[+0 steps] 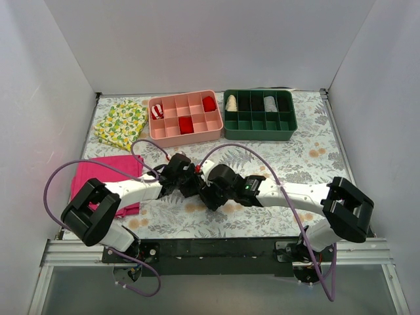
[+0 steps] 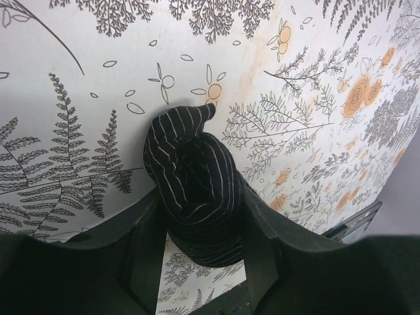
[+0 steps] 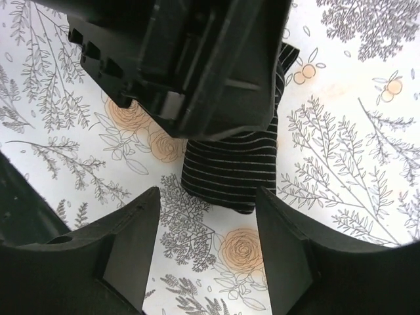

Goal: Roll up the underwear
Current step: Roll the underwear to the center of the board, then pick up the underwear from the center of the board.

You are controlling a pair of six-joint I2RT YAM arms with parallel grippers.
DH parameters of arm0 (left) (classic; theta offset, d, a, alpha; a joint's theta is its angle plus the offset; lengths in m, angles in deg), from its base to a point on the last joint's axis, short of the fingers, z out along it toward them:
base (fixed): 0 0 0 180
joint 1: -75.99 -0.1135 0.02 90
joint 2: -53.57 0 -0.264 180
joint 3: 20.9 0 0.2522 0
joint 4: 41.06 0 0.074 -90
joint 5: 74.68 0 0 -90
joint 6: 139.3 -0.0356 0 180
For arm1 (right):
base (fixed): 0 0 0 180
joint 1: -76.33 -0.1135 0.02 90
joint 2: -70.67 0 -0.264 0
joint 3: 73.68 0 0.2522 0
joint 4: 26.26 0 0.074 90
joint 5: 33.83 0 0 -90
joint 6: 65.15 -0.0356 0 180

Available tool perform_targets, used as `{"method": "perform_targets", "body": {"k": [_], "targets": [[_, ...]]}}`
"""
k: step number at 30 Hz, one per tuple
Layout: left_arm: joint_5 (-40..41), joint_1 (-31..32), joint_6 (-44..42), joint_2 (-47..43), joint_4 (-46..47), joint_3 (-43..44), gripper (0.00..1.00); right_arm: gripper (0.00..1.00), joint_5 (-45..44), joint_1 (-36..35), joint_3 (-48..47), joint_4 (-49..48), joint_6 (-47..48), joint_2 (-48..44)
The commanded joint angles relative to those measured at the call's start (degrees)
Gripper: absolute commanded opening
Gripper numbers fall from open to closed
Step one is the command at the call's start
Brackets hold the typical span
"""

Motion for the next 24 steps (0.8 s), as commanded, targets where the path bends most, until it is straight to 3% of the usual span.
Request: {"method": "perform_targets", "body": {"k": [1,4,11,24], "targets": [[1.63,0.08,-1.69,2.54,-6.91,0.62,0.19,0.7,-7.73,-2.36,-2.84,-0.33,4.36,1.66],[1.1,0.08,-1.6,2.8,-7.0,0.79,0.19,0.78,-10.28,-3.59,-2.85,-1.83,5.42,2.37],[0.49,0.08,-1.77,3.5,-7.0,1.32,0.18,0.78,-11.15,-5.7,-1.44,-5.79,6.3,4.65],[-1.18,-0.01,-2.13,5.17,-6.91,2.02,0.18,0.79,-22.76,-8.43,1.02,-7.72,6.21,11.16]]}}
